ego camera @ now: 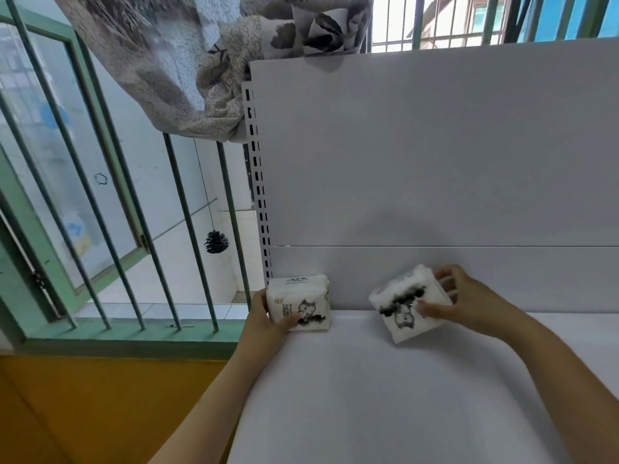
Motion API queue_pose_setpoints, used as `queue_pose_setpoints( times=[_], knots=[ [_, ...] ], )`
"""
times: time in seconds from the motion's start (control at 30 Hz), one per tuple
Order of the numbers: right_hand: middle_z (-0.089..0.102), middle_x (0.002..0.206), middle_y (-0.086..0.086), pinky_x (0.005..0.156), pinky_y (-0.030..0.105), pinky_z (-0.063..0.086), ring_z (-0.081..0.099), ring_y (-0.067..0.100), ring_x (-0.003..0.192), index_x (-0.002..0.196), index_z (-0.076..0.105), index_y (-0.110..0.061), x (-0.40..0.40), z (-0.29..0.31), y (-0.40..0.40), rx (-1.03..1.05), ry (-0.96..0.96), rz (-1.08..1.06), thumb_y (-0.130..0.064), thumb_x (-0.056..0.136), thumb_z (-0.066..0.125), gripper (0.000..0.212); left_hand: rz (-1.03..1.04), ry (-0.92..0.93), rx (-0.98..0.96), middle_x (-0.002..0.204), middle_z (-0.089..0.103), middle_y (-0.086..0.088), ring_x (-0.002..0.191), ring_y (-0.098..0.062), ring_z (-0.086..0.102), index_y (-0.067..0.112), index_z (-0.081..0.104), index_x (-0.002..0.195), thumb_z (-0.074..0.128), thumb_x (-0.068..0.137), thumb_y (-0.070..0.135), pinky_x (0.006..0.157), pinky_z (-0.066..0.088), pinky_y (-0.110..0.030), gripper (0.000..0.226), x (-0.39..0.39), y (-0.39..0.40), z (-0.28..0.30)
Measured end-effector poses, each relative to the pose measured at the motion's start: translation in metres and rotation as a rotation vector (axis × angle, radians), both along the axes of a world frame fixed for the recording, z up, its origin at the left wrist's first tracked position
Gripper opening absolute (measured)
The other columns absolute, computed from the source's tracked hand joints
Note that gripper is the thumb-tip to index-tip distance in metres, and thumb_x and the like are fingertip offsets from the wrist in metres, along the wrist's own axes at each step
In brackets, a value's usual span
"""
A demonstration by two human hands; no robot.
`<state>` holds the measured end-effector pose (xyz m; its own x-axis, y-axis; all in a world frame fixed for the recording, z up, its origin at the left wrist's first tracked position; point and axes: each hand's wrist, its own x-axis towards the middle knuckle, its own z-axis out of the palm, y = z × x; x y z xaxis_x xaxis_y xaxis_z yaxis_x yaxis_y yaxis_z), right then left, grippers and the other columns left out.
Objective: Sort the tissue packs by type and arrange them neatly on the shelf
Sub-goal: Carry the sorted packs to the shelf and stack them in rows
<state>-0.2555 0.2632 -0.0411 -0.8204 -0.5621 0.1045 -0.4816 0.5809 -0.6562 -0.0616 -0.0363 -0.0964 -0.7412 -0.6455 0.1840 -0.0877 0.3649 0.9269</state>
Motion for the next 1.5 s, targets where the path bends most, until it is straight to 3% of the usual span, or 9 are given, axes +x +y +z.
queue_pose_setpoints(
  times=[0.13,0.33,0.47,0.63,0.77,0.93,1.07,1.3,1.5],
  knots=[
    [0.063,0.107,-0.005,0.062,0.017,0.041,0.058,0.014,0.089,0.118,0.042,-0.03,-0.005,-0.011,0.01,0.173,-0.007,-0.038,-0.041,0.064,0.089,0.073,0.002,-0.007,-0.032,0.124,0.059,-0.002,0.111,-0.018,0.061,0.018,0.039,0.134,0.073,0.088,0.016,0.088,0.051,-0.025,0.057,-0.002,-0.002,-0.005],
    [0.064,0.104,-0.002,0.074,0.024,0.044,0.06,0.018,0.089,0.124,0.045,-0.014,0.029,-0.024,-0.042,-0.183,0.09,-0.121,-0.024,0.059,0.093,0.081,-0.015,-0.031,-0.06,0.123,0.065,0.003,0.112,-0.015,0.063,0.022,0.044,0.136,0.071,0.089,0.021,0.099,0.051,-0.038,0.053,0.0,-0.002,-0.008],
    [0.064,0.106,0.002,0.078,0.032,0.05,0.063,0.02,0.095,0.117,0.045,-0.017,0.061,-0.045,-0.08,-0.137,0.179,-0.022,-0.04,0.077,0.078,0.058,-0.038,-0.073,-0.077,0.123,0.064,0.008,0.112,-0.011,0.062,0.027,0.04,0.139,0.069,0.091,0.028,0.099,0.05,-0.034,0.056,0.002,0.002,-0.007],
    [0.056,0.117,-0.009,0.083,0.025,0.048,0.058,0.006,0.1,0.128,0.046,-0.025,0.052,-0.049,-0.069,-0.191,0.109,0.014,-0.049,0.081,0.072,0.058,-0.003,-0.078,-0.023,0.125,0.063,0.001,0.117,-0.02,0.062,0.027,0.046,0.132,0.076,0.085,0.023,0.084,0.052,-0.017,0.056,-0.002,0.0,-0.002],
    [0.06,0.111,-0.015,0.082,0.019,0.05,0.06,-0.002,0.095,0.133,0.046,-0.026,0.046,-0.049,-0.062,-0.19,0.049,0.083,-0.052,0.088,0.063,0.055,0.107,-0.101,0.053,0.16,0.022,-0.008,0.147,-0.029,0.023,0.028,0.015,0.157,0.078,0.078,0.044,0.119,0.027,-0.05,0.102,0.0,0.001,0.011],
    [0.053,0.128,-0.005,0.094,0.035,0.049,0.053,0.012,0.114,0.14,0.043,-0.022,0.041,-0.042,-0.058,-0.16,0.199,0.013,-0.081,0.081,0.03,0.085,0.35,0.105,-0.398,0.15,0.03,-0.005,0.14,-0.021,0.025,0.019,0.031,0.15,0.062,0.092,0.025,0.112,0.026,-0.036,0.067,0.012,0.027,0.041],
    [0.049,0.138,0.002,0.106,0.039,0.04,0.047,0.02,0.126,0.141,0.045,-0.015,0.034,-0.012,-0.044,-0.231,0.262,-0.115,-0.077,0.083,0.029,0.086,0.095,0.188,-0.562,0.132,0.042,0.005,0.12,-0.003,0.039,0.024,0.047,0.136,0.061,0.09,0.023,0.1,0.038,-0.025,0.048,-0.002,0.061,0.073],
    [0.049,0.142,0.007,0.108,0.041,0.039,0.047,0.024,0.129,0.141,0.047,-0.014,0.06,0.055,0.036,-0.294,0.365,-0.418,-0.056,0.097,0.041,0.061,-0.418,0.137,-0.651,0.141,0.047,0.004,0.129,-0.013,0.044,0.022,0.045,0.141,0.056,0.093,0.031,0.104,0.037,-0.028,0.05,-0.044,0.176,0.097],
    [0.045,0.148,0.006,0.113,0.04,0.033,0.041,0.024,0.135,0.145,0.042,-0.015,0.15,0.06,0.196,-0.183,0.407,-0.811,-0.058,0.098,0.037,0.064,-0.888,0.152,-0.701,0.145,0.045,-0.004,0.13,-0.02,0.045,0.019,0.04,0.146,0.052,0.096,0.035,0.101,0.04,-0.034,0.054,-0.03,0.356,0.076]
  ],
)
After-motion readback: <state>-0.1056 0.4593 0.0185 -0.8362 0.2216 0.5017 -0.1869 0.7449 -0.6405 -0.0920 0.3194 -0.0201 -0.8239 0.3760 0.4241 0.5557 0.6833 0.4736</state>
